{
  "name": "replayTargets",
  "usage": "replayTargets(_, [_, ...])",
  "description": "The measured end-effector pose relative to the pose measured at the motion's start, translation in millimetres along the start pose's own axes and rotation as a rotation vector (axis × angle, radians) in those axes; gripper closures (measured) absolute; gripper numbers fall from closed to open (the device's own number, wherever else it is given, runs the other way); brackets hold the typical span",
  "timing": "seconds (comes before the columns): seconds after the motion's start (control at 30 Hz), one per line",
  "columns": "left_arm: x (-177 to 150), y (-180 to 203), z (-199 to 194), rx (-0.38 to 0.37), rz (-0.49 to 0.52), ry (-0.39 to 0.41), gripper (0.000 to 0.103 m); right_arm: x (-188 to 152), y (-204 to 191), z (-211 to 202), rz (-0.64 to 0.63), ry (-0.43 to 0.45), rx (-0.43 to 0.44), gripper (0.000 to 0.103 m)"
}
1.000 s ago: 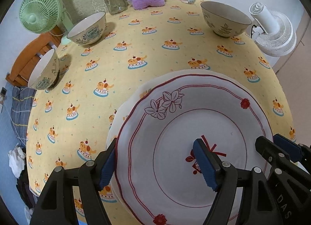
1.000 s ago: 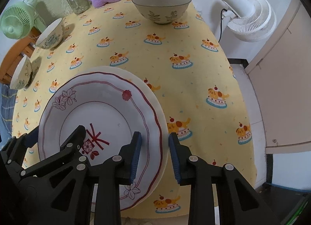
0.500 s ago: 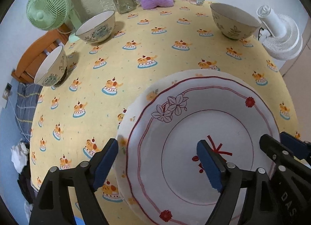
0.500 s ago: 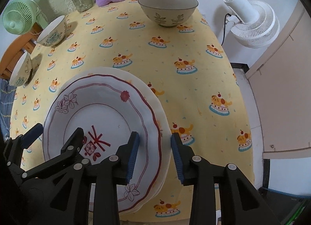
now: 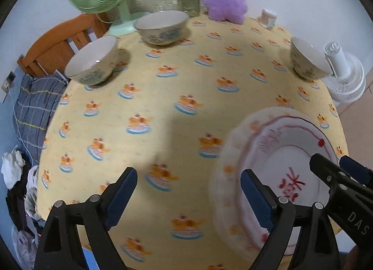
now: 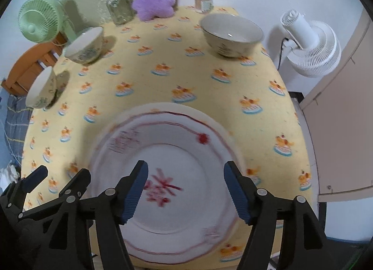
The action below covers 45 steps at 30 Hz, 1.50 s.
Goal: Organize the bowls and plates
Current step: 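Move both tools to the large cream floral bowl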
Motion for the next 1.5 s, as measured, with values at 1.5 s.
replayTargets(1.5, [169.1,-245.1,40.0,-0.053,0.02,0.161,0.036,131.4,-284.9,22.9,0.034,0.19,0.023,0.031])
Point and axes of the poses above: each gripper's, at about its wrist camera, not at the fingertips, and z roughly the way its jaws point, y to its right, x to its top, the point moved 9 cm from there along z, roughly the way its jaws point, and after that the axes turned 2 degrees about -y, right-handed, at the moved point
